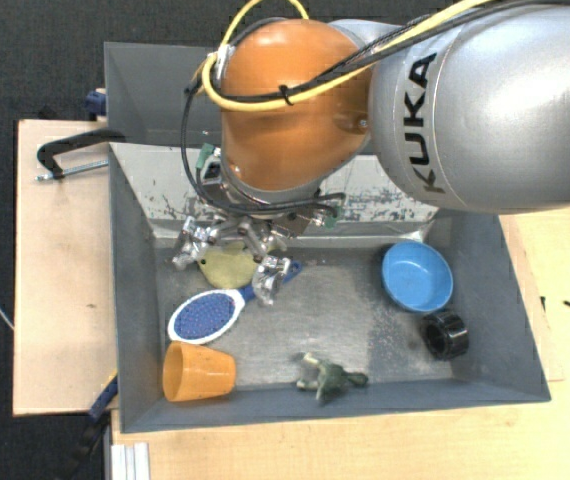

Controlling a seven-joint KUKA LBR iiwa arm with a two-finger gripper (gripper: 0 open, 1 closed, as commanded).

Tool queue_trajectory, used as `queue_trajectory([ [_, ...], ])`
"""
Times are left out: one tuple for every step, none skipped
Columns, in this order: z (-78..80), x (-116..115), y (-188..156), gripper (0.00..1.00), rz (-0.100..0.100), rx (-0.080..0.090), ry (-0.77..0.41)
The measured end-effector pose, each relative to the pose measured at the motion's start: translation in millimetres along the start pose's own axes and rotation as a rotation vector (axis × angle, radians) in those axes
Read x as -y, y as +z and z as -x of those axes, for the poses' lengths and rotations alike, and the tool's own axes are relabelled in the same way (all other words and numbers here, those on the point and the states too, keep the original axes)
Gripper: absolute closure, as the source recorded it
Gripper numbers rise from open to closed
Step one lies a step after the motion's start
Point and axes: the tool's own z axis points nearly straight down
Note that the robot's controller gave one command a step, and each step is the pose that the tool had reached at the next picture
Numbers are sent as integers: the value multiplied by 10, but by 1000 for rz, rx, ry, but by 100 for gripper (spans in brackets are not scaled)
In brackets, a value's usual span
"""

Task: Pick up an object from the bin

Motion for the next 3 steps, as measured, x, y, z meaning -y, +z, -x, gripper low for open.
queue_trajectory([
  [-256,260,1537,0,5,-9,311],
  [-233,273,1489,100,-1,0,311],
  [-124,195,615,100,-6,7,324],
])
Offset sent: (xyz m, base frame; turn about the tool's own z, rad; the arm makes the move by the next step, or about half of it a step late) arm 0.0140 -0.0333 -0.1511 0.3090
